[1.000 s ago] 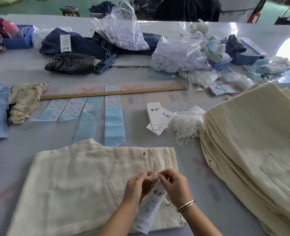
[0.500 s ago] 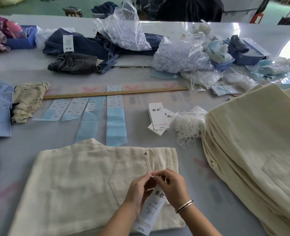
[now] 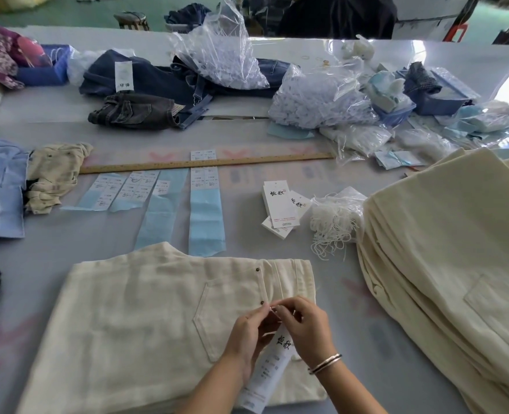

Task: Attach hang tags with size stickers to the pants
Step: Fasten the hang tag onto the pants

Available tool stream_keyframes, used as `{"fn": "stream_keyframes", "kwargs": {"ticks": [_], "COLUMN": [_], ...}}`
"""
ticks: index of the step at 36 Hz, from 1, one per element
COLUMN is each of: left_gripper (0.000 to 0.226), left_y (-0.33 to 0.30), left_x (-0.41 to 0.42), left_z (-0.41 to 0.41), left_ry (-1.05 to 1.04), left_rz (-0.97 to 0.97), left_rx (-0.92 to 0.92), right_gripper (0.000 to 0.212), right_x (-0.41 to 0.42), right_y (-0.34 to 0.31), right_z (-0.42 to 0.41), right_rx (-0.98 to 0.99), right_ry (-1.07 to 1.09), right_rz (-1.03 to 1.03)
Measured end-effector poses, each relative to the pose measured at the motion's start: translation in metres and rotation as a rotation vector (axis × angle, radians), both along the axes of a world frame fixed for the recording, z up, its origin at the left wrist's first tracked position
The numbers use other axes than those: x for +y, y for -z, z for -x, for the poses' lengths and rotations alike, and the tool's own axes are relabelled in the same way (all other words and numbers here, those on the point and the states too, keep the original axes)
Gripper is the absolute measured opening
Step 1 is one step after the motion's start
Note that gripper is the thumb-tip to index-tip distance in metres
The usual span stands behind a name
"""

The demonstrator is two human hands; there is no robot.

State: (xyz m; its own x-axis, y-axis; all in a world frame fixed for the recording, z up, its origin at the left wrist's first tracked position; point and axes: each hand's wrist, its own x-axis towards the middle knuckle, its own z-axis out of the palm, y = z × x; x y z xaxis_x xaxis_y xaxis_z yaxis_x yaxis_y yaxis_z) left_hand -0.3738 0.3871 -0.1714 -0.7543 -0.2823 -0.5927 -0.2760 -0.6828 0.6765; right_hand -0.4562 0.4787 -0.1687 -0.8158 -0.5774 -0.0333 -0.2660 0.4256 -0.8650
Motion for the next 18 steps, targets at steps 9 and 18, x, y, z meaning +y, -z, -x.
{"fn": "stream_keyframes", "kwargs": {"ticks": [9, 18], "left_gripper": [0.038, 0.041], "left_y": [0.0015, -0.0025], "left_x": [0.0003, -0.0001], "left_z": [0.0017, 0.0025], "left_ry": [-0.028, -0.010], "left_rz": [-0.045, -0.121], "left_rx": [-0.020, -0.028], "right_gripper": [0.035, 0.026], "right_x": [0.0003, 0.0013], "right_y": [0.0008, 0.0000], "right_z": [-0.0007, -0.0020], "right_rx": [0.016, -0.029], "right_ry": [-0.002, 0.064], "right_rz": [0.023, 0.037]}}
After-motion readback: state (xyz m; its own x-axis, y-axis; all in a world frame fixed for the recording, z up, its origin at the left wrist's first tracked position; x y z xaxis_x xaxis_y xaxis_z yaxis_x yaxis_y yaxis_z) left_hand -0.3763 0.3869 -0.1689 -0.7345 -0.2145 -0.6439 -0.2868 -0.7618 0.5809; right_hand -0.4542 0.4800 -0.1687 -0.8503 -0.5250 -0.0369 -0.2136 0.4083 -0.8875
